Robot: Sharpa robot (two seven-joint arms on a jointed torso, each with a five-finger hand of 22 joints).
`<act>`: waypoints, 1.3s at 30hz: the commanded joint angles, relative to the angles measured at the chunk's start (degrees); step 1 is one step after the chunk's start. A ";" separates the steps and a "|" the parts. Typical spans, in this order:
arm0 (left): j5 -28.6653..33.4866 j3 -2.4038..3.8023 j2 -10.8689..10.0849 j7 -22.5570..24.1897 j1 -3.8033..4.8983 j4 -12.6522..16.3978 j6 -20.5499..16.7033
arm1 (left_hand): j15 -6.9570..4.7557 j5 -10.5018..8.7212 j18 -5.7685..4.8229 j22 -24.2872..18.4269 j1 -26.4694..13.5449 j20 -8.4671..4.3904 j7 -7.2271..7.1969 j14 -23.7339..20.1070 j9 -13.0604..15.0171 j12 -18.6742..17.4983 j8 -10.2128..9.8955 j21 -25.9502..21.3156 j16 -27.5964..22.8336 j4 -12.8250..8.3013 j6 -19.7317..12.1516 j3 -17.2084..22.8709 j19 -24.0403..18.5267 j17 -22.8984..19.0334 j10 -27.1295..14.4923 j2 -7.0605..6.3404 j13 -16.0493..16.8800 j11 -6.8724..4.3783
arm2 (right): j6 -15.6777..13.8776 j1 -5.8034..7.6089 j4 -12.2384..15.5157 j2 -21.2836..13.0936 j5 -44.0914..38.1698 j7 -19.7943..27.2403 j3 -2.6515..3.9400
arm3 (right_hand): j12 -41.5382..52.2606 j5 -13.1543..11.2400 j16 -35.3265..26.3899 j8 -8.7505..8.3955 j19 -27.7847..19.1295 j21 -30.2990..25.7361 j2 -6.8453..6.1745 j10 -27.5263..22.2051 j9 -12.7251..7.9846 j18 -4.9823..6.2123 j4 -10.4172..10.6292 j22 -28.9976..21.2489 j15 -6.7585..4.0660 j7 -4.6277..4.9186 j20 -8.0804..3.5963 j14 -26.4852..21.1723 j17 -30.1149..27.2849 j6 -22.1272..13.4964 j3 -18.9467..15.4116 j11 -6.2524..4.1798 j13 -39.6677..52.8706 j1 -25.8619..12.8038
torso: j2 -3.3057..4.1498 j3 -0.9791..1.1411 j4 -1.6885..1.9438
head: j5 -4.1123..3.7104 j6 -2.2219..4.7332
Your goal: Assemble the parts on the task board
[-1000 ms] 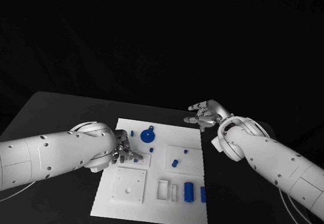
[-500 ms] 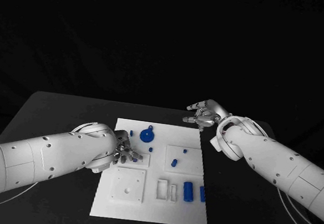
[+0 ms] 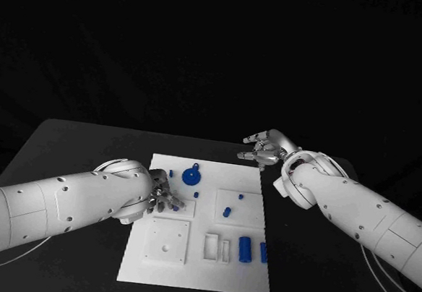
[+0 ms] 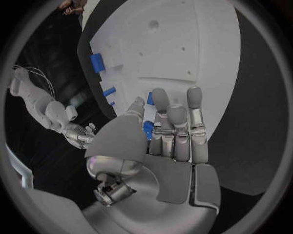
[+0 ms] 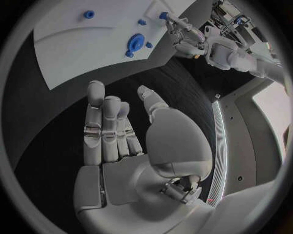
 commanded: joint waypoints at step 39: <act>0.39 -0.48 0.89 -1.00 -1.13 -0.81 5.43 | -0.37 5.23 -0.24 1.12 4.24 -0.37 -0.98 0.36 0.78 -0.25 -0.11 0.45 0.75 -5.15 2.72 1.35 -0.17 0.40 2.03 4.07 -0.03 -0.82 | 0.31 -0.11 0.11 0.01 0.02 0.30 0.03 | 0.18 0.58 -0.04 -0.03 2.12 0.11 -0.50 0.22 0.00 0.92 0.52 -0.28 -0.09 0.09 -0.22 0.43 -0.01 -0.61 -0.05 -0.17 -0.14 -0.31 | 0.00 0.05 0.00 | -0.43 -0.43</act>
